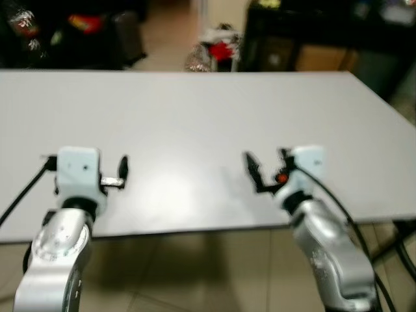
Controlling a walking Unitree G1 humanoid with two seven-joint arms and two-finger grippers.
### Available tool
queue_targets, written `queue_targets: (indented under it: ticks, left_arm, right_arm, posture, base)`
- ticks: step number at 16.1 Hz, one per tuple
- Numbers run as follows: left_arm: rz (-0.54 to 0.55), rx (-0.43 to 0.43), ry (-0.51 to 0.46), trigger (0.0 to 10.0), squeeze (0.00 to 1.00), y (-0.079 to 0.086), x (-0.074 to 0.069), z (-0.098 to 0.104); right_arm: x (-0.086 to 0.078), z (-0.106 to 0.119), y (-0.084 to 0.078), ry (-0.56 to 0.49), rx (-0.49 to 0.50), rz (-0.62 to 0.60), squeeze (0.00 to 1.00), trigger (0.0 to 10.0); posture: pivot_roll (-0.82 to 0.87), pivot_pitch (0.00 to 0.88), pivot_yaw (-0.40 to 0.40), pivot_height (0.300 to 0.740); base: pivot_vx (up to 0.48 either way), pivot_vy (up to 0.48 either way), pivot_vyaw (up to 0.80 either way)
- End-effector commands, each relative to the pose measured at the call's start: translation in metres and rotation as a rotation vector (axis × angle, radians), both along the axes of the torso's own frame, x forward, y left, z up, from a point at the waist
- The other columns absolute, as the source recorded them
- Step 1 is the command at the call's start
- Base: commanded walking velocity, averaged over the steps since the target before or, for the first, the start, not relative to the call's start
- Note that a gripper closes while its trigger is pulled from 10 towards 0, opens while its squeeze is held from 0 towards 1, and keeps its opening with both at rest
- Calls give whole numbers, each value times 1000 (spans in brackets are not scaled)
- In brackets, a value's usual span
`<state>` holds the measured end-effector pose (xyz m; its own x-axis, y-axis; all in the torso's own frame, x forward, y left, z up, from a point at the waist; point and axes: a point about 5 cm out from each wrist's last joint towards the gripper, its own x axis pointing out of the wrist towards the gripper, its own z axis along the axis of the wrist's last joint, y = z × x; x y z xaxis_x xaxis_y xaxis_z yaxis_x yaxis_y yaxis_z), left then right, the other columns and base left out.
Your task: Setting the table
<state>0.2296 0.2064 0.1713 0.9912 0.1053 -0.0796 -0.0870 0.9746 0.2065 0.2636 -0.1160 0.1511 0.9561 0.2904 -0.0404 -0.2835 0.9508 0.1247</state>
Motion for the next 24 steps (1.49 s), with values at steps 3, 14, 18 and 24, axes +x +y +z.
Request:
queue_targets:
  ticks: [3, 14, 18, 24]
  left_arm:
    - [1, 9, -6, 10000, 0, -1, -2, 3]
    - [4, 33, -7, 10000, 0, 3, -2, 5]
    - [1, 37, -8, 10000, 0, 3, -1, 6]
    - [-31, 5, -30, 10000, 0, -6, 6, 6]
  right_arm:
    - [3, 1, -3, -10, -6, -8, 0, 10000]
    - [5, -1, 1, -14, 2, -9, 0, 10000]
    - [5, -2, 0, -14, 6, -12, 0, 10000]
    - [6, 2, -4, -38, -18, -31, 0, 10000]
  posture:
    - [-65, 0, 13, 740]
    - [-51, 0, 22, 740]
    - [-50, 0, 25, 740]
    - [-85, 0, 67, 740]
  base:
    - [0, 315, 800]
    - [0, 313, 800]
    - [0, 311, 800]
    - [0, 259, 758]
